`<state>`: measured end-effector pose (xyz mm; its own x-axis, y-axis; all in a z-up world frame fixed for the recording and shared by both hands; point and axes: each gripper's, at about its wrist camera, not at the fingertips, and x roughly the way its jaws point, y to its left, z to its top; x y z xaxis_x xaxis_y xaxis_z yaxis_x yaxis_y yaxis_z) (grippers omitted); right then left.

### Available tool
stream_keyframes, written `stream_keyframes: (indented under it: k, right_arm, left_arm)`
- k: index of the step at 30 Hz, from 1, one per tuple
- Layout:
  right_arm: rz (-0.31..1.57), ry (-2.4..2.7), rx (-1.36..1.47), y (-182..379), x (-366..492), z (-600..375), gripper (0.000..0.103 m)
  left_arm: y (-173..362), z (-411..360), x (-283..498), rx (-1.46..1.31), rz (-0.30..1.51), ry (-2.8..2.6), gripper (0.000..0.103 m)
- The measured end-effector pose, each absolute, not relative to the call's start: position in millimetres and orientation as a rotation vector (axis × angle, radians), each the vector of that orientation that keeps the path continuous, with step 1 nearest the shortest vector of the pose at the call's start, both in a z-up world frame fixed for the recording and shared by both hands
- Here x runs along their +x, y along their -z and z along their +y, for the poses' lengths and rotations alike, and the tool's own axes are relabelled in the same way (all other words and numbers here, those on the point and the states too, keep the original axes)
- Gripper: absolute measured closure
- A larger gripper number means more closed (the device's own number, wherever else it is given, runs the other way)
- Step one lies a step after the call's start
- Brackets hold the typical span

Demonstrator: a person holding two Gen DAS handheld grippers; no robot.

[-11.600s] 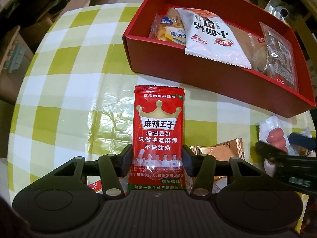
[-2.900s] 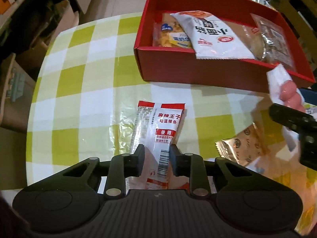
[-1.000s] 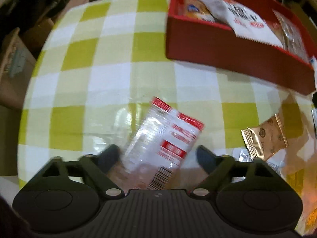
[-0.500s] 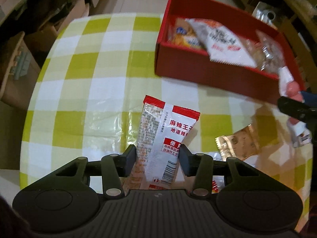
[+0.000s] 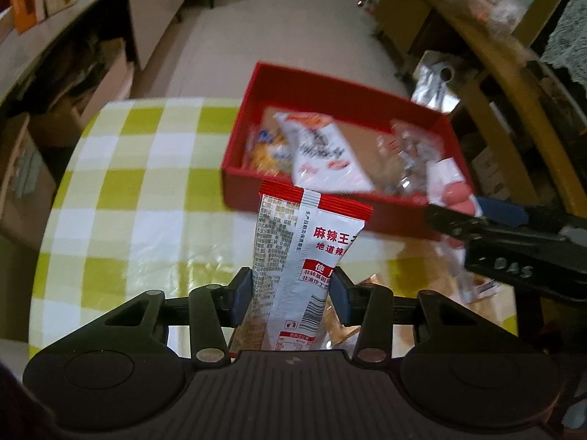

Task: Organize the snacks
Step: 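Carry the red packet and sausage pack into the red box and open both grippers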

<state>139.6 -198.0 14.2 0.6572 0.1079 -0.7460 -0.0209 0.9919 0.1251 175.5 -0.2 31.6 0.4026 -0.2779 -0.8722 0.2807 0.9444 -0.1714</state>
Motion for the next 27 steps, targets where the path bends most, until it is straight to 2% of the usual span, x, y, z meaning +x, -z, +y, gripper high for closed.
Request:
stream_keyframes:
  k: [11,18,20,22,27]
  right_arm:
    - [0.798,-0.013,0.116,-20.3,172.5,-217.2,0.026]
    - [0.802,0.000,0.162,2.2,203.4,-241.2,0.026]
    - [0.812,-0.009,0.192,11.1,210.3,-246.1,0.026]
    - [0.831,-0.015,0.200,18.3,215.0,-247.1,0.025]
    - [0.791,-0.002,0.165,13.1,211.1,-243.7,0.024]
  left_arm:
    - [-54.4,-47.8,218.8,0.002,1.009,0.336,0.050]
    - [-50.3,-81.2,255.2,0.012,0.955,0.293,0.049]
    - [-42.8,-87.3,260.7,0.020,0.955,0.272,0.043]
    - [-36.1,-90.9,262.4,0.037,0.959,0.260,0.026]
    - [-32.9,-90.9,259.7,0.073,0.956,0.216,0.020]
